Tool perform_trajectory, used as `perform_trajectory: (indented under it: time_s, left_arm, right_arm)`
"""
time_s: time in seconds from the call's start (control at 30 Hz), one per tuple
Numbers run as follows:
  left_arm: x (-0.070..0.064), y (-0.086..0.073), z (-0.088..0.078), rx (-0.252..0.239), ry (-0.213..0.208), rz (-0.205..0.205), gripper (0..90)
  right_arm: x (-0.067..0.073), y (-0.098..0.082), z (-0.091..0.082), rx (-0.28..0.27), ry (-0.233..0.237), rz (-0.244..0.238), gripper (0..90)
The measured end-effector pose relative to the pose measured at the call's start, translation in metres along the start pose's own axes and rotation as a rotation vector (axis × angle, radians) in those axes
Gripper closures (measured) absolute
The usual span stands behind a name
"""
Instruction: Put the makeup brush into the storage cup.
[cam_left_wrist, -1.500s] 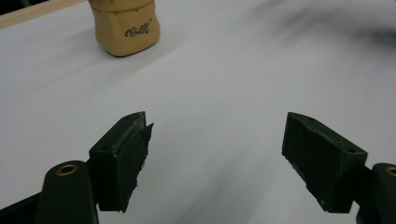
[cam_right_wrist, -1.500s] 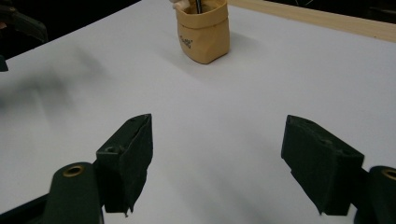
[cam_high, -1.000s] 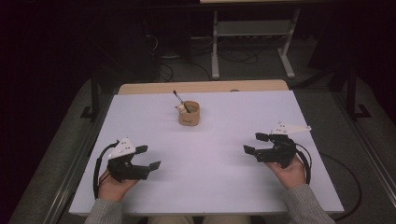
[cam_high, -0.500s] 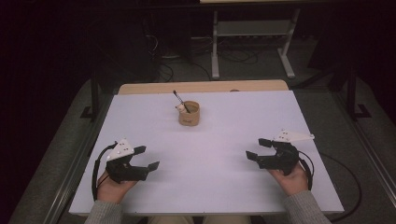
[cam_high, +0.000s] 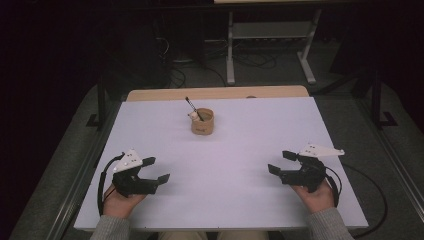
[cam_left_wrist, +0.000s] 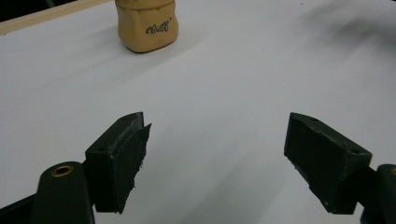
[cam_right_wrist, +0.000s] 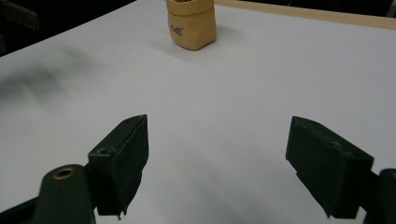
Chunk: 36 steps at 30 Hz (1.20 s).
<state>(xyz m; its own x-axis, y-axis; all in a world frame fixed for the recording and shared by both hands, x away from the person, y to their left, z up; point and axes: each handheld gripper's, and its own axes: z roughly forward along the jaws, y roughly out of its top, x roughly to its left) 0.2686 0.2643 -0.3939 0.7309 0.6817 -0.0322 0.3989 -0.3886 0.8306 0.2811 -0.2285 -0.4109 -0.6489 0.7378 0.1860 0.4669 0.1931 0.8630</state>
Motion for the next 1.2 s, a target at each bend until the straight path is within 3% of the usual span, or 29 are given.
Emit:
perform_trajectory:
  time_s: [0.77, 1.2]
  left_arm:
    - [0.001, -0.005, 0.006, 0.019, -0.017, -0.006, 18.7]
    - [0.000, -0.005, 0.008, 0.023, -0.023, 0.003, 18.7]
  right_arm:
    - [-0.001, -0.012, -0.016, -0.013, -0.022, 0.012, 18.1]
    - [-0.001, -0.013, -0.017, -0.017, -0.023, 0.005, 17.1]
